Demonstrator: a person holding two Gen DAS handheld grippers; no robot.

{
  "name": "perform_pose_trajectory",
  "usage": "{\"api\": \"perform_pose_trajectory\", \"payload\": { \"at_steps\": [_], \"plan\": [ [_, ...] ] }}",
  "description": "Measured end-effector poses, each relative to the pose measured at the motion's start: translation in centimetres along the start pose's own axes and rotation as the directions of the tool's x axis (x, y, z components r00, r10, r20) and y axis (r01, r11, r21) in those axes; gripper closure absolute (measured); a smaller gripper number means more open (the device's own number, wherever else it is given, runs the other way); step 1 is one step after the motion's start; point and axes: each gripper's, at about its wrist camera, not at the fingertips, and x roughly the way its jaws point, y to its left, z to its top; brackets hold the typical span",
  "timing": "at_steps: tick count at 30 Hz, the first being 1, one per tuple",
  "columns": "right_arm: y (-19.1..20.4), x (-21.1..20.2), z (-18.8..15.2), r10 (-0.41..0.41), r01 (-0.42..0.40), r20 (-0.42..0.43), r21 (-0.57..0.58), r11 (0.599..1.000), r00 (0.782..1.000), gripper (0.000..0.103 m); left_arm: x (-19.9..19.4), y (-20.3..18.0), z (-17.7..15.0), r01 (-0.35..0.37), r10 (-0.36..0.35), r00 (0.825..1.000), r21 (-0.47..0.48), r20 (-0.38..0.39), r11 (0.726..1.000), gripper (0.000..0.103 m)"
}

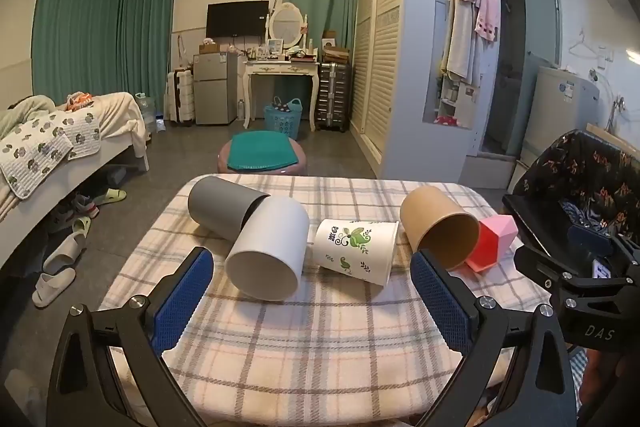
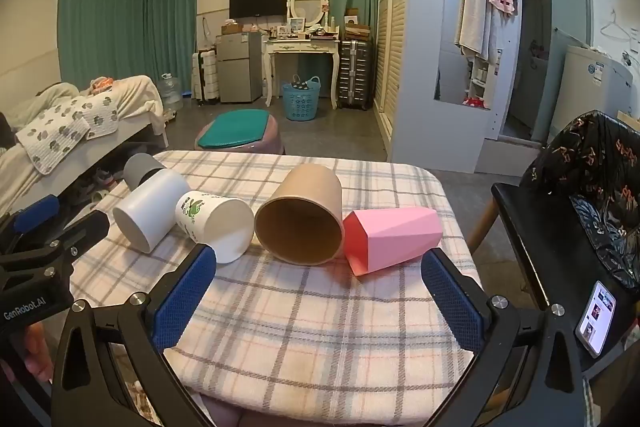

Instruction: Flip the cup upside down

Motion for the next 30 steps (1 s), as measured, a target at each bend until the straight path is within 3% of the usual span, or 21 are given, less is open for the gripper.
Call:
{"api": "perform_pose_trajectory", "payload": {
  "at_steps": [30],
  "plan": [
    [0.03,-0.15,-0.14,0.007,-0.007,-0.008,-0.016,1.0,1.0,0.0,-0.51,0.36,0.09,-0.006,0.006,1.0,-0.007,0.007,1.0,0.001]
  ]
}}
